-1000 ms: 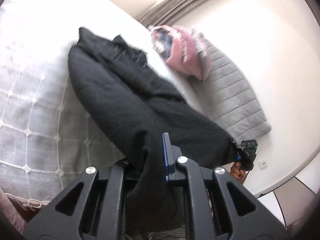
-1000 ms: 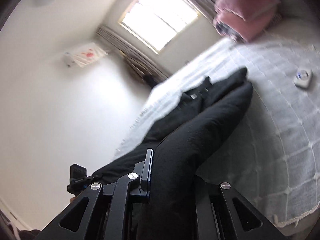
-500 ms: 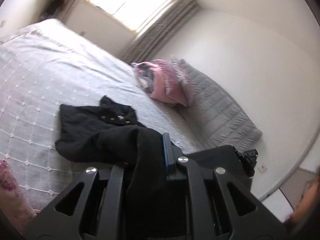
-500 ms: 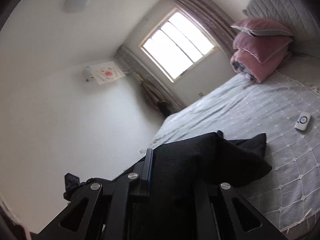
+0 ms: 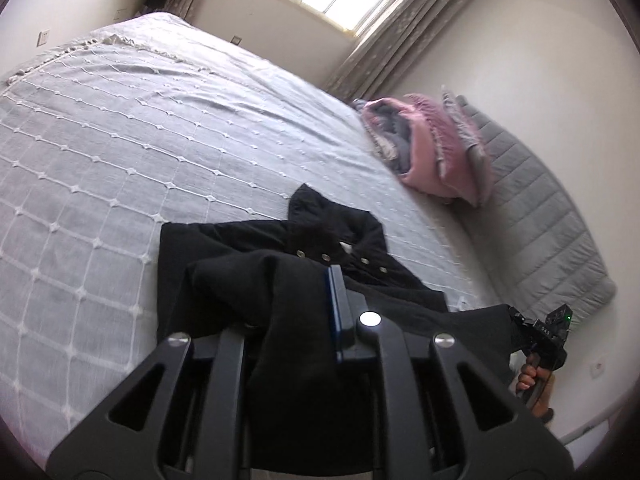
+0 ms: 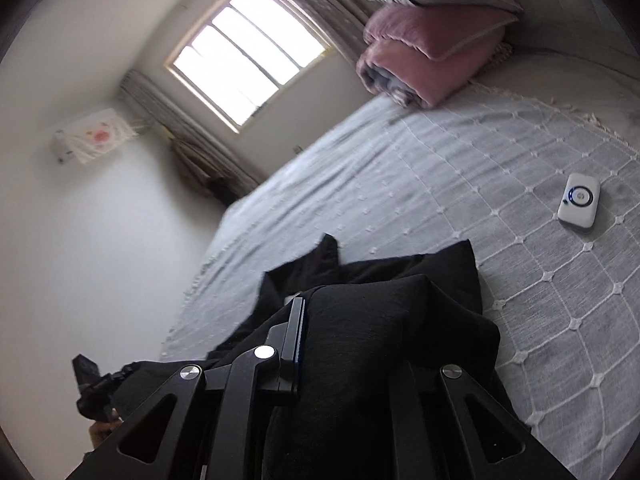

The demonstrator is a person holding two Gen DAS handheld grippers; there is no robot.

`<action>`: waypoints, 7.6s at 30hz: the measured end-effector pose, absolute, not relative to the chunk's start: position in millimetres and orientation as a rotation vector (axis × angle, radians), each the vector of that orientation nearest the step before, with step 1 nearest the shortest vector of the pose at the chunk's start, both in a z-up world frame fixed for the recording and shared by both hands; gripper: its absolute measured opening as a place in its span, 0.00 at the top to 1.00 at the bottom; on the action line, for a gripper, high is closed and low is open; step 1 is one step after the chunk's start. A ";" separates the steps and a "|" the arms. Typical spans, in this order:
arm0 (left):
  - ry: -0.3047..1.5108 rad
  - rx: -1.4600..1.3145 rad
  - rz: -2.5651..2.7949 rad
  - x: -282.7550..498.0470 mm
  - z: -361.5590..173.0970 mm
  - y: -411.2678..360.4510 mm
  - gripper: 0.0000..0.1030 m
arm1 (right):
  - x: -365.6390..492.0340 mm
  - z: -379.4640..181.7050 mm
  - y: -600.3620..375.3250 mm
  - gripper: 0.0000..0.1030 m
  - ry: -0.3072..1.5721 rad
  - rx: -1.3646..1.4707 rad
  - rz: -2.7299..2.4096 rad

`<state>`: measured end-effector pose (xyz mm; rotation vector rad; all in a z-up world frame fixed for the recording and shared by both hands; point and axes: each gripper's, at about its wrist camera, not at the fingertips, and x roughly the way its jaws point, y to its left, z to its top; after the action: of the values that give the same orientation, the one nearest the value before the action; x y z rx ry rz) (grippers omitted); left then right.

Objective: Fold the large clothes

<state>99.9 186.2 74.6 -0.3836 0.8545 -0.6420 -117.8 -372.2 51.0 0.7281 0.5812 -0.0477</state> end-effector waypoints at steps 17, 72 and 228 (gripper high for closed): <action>0.996 -0.163 -0.480 151.6 -24.6 130.3 0.24 | -54.0 -49.1 -391.5 0.27 0.712 0.704 -0.204; 0.942 -0.325 -0.475 255.0 -31.2 141.3 0.93 | 30.6 -35.7 -426.7 0.94 0.679 0.437 -0.308; 0.712 -0.638 -0.333 67.2 -15.1 191.7 0.82 | -14.8 -37.1 -164.5 0.07 0.800 0.239 0.009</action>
<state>67.2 191.7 -15.1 -0.6385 0.7124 -0.3332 -14.8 -164.5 -37.1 0.2389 0.7997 0.0087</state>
